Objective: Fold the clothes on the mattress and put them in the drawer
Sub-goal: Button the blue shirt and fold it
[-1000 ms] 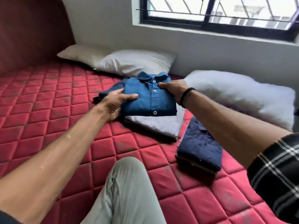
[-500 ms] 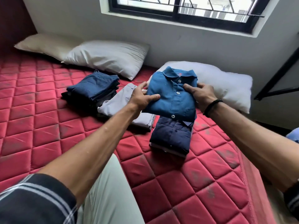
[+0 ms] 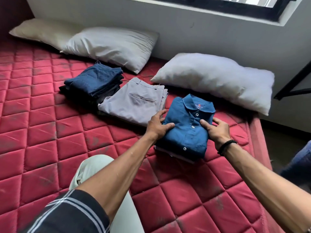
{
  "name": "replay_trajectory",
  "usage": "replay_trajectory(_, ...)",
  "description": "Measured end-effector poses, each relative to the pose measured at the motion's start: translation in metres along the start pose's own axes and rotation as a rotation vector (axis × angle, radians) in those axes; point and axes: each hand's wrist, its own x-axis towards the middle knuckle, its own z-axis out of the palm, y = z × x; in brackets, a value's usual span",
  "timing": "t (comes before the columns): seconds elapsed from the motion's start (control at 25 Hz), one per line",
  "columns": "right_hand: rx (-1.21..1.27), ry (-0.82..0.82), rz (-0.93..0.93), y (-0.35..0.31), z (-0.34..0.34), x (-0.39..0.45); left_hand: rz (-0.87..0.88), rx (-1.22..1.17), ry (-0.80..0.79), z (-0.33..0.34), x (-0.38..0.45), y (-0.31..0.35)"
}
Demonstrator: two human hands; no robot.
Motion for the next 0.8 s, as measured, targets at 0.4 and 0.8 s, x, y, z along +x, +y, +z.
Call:
replay_trajectory(0.4,-0.084,-0.042,0.388,0.017,0.009,-0.004,-0.426,0.266,0.039,0.005,0.004,-0.025)
replay_trajectory(0.8,0.467,-0.569,0.545,-0.035,0.025,-0.047,-0.570,-0.309,-0.259,-0.003,-0.022,-0.020)
